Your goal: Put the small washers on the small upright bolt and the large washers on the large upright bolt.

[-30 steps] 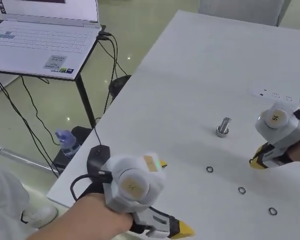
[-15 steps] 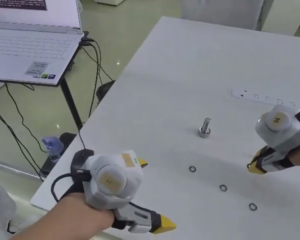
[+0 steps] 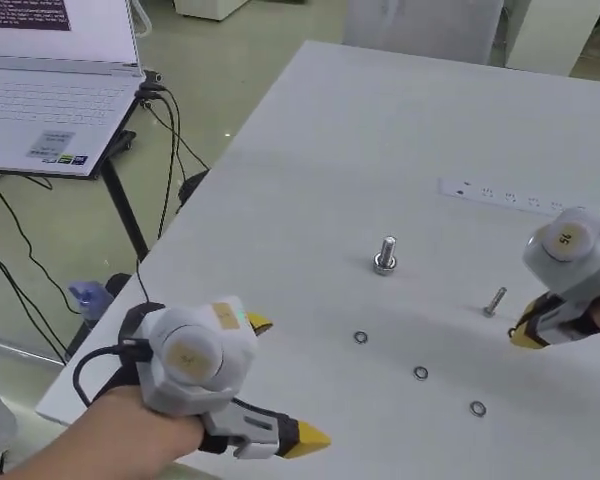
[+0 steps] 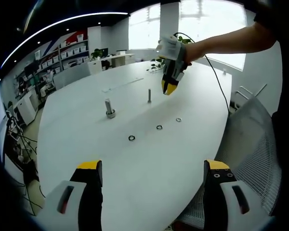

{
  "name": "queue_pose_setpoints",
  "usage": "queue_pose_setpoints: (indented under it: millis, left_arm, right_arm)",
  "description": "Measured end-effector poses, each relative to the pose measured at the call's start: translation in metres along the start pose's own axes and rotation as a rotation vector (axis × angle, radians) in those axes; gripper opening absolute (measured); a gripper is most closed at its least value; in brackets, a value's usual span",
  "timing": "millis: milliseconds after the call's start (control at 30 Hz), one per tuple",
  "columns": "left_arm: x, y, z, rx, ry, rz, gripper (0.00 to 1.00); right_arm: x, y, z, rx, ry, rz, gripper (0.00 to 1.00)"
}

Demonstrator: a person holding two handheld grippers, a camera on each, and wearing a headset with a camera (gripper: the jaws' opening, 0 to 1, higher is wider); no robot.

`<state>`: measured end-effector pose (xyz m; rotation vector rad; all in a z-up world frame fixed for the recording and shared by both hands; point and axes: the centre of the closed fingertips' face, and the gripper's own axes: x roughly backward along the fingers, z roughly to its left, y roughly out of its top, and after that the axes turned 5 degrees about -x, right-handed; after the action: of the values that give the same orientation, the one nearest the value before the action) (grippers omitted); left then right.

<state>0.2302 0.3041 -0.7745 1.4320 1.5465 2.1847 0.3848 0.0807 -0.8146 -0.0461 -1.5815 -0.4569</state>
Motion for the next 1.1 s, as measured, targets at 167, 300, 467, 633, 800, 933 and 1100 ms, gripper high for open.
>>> queue_pose_setpoints:
  millis: [167,300,467,633,800,933,1100]
  left_arm:
    - [-0.001,0.001,-0.002,0.007,0.005,-0.004,0.87]
    - [-0.002,0.0,-0.004,0.017,0.008,-0.005,0.87]
    - [-0.001,-0.002,-0.005,0.019,0.012,-0.003,0.88]
    - [-0.001,-0.006,-0.006,0.017,0.007,0.008,0.88]
    - [0.001,-0.006,-0.003,0.02,0.009,0.008,0.87]
    - [0.001,-0.006,-0.002,0.015,0.003,0.012,0.87]
    - [0.001,-0.007,-0.001,0.01,0.001,0.018,0.86]
  right_arm:
    - [0.005,0.003,-0.013,0.002,-0.02,-0.012,0.13]
    - [0.007,0.008,-0.024,0.004,-0.029,-0.014,0.13]
    - [0.009,0.016,-0.037,0.002,-0.039,-0.019,0.13]
    - [0.011,0.025,-0.046,0.002,-0.049,-0.029,0.13]
    - [0.008,0.035,-0.051,0.005,-0.049,-0.039,0.13]
    - [0.003,0.039,-0.051,0.012,-0.048,-0.036,0.13]
    - [-0.002,0.04,-0.053,0.022,-0.052,-0.026,0.13]
